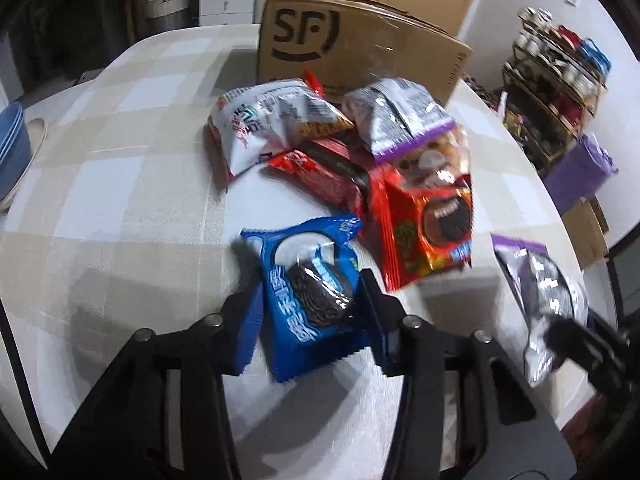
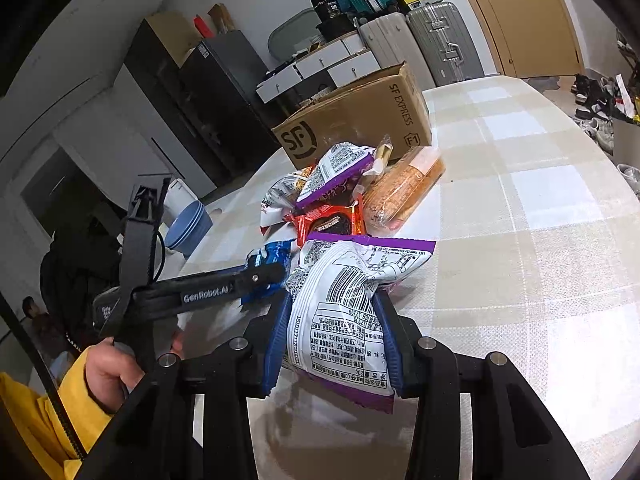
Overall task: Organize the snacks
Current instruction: 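Grasp the white-purple printed bag with the right tool while the left tool grasps the blue Oreo pack, then lift both held packs and carry them over the cardboard box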
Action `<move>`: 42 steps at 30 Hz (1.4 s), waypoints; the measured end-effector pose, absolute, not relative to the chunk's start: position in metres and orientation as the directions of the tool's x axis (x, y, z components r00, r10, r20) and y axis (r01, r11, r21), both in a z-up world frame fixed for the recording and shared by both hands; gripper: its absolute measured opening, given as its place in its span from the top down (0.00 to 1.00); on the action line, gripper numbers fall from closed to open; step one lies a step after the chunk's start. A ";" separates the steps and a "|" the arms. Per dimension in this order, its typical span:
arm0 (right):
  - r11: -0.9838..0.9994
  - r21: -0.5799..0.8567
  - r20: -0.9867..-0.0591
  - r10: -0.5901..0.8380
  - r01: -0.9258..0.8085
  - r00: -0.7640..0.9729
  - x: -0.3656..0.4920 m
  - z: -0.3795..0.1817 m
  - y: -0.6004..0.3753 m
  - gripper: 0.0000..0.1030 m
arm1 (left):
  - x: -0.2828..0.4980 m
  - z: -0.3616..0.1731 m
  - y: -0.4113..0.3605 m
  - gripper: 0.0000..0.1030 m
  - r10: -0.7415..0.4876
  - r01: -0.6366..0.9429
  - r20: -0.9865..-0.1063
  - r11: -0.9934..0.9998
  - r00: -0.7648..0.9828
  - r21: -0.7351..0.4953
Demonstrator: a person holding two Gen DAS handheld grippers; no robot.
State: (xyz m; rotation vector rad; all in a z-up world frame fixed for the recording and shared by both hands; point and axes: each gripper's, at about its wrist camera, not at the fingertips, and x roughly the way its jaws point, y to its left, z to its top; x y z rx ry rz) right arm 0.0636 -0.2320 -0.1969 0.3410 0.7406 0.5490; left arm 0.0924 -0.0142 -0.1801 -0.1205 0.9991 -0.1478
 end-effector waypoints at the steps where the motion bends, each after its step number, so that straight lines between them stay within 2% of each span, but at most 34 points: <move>1: 0.807 0.476 -0.539 0.582 -0.350 0.609 0.063 -0.196 -0.231 0.59 | 0.090 -0.180 -0.014 0.61 -0.181 0.081 -0.825 0.983 0.536 -0.163; 21: 0.813 0.428 -0.532 0.580 -0.395 0.617 0.051 -0.165 -0.207 0.59 | 0.048 -0.153 0.018 0.61 -0.227 0.123 -0.773 0.974 0.593 -0.191; 42: 0.811 0.417 -0.529 0.584 -0.411 0.616 0.043 -0.157 -0.193 0.59 | 0.012 -0.137 0.031 0.61 -0.250 0.147 -0.741 0.968 0.623 -0.203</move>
